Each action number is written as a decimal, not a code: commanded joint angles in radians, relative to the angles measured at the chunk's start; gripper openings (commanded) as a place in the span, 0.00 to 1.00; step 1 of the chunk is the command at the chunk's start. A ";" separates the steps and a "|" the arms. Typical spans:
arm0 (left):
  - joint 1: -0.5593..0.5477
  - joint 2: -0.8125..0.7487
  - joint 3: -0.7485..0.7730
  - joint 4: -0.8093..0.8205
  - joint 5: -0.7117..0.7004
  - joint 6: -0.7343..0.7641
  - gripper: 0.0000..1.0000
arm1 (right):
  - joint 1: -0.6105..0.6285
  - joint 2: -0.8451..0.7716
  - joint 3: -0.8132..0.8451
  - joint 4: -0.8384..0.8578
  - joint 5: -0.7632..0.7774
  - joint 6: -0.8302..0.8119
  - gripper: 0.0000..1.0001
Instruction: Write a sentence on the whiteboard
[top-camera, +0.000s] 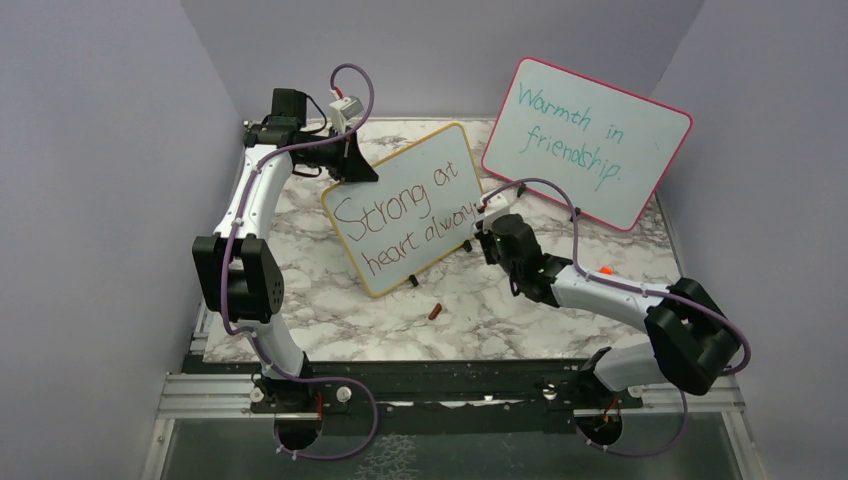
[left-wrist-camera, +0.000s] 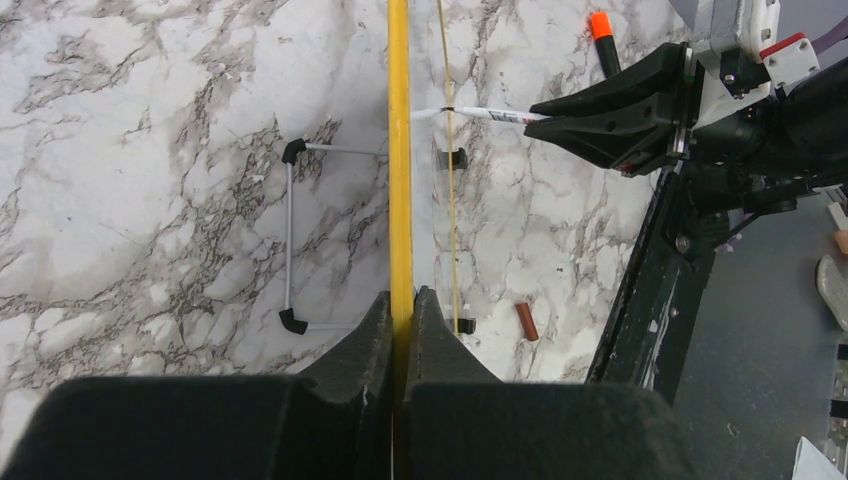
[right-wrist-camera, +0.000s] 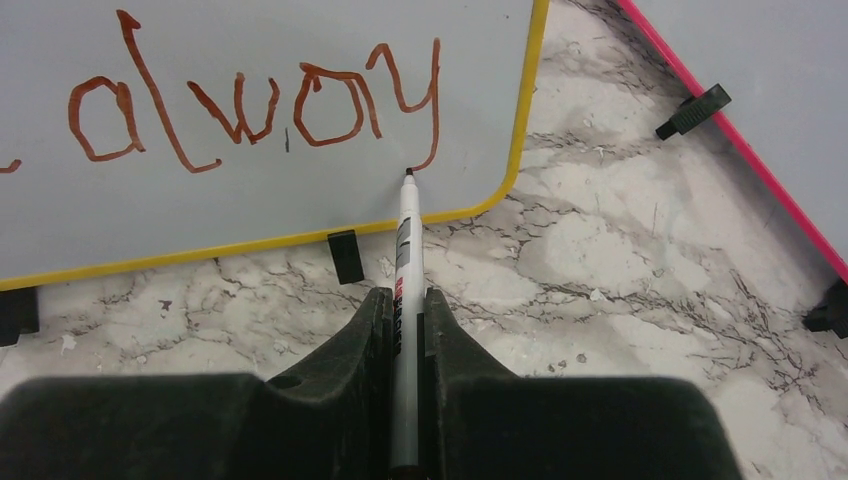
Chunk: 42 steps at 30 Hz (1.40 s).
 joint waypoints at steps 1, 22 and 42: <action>-0.010 0.041 -0.007 -0.049 -0.078 0.075 0.00 | 0.000 -0.029 0.014 -0.006 -0.093 0.016 0.01; -0.010 0.039 -0.011 -0.043 -0.096 0.065 0.00 | -0.029 -0.102 -0.004 0.113 0.087 -0.031 0.01; -0.010 0.043 -0.008 -0.043 -0.092 0.064 0.00 | -0.061 0.003 0.045 0.201 0.051 -0.049 0.01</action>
